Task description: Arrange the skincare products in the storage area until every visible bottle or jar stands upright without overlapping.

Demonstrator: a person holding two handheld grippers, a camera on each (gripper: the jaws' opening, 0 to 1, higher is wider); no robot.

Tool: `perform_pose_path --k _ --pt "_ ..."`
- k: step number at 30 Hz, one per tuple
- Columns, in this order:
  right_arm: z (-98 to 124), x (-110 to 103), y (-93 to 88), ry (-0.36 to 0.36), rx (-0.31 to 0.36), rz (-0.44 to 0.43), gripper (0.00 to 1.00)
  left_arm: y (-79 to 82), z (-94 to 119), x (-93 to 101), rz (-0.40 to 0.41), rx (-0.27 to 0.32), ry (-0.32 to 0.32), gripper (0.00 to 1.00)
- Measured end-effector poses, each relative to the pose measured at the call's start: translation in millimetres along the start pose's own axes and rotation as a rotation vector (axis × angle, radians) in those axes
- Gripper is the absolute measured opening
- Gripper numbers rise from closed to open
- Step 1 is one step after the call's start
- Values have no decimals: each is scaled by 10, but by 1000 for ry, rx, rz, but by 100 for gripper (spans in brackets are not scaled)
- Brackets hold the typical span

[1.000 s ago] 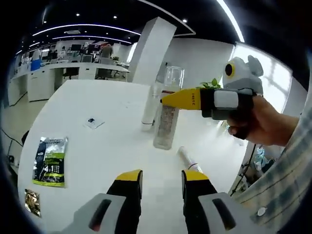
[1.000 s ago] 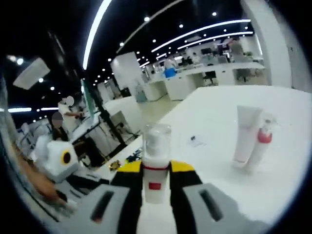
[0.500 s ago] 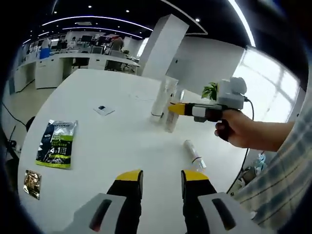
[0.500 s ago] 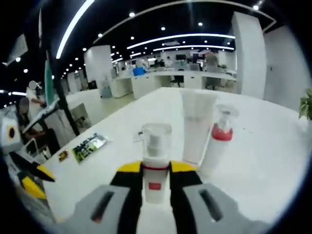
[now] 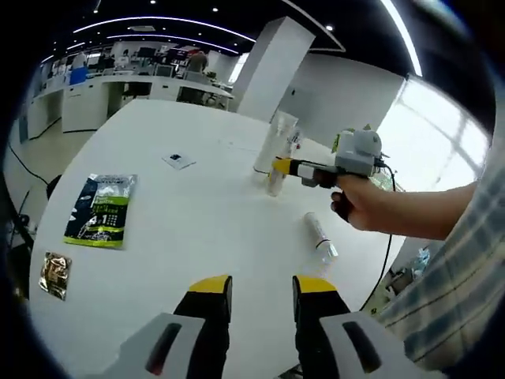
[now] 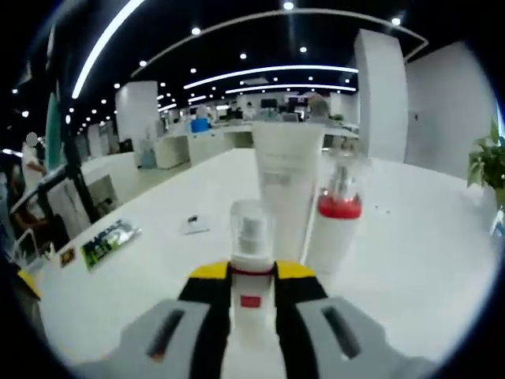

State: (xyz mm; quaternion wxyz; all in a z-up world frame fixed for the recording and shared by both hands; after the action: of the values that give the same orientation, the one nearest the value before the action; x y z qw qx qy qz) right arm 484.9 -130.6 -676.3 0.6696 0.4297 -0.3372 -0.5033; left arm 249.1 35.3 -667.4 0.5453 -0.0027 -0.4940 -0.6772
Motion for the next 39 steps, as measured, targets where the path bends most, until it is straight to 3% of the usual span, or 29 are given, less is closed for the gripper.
perform_pose_path --k 5,6,14,20,30,39 --pt "-61 88 -107 -35 13 -27 18 -130 72 -21 17 -21 15 31" --pt "-68 98 -65 -40 43 -35 18 -154 83 -21 17 -26 17 31" --pt "-105 174 -53 -110 62 -14 18 -307 176 -72 30 -52 40 30" --pt "-32 44 -89 -104 102 5 18 -325 223 -110 36 -54 54 30" --pt "-5 49 -114 -103 119 24 19 -358 248 -131 17 -75 56 30" --pt "-111 79 -69 -171 119 -12 18 -368 299 -150 16 -69 70 29"
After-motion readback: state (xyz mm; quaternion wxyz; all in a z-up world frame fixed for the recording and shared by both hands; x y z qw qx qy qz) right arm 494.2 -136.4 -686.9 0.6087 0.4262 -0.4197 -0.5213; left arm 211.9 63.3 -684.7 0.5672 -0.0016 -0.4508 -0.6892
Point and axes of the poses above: the point that each gripper's makers call its tool centre point, and the gripper's own axes: z roughly backward along the fingers, x roughly to its right, y roughly out of its top, the point moved 1 cm from there along z, roughly backward along the fingers, and after that the axes turned 9 degrees about -y, right-handed, at the moved point
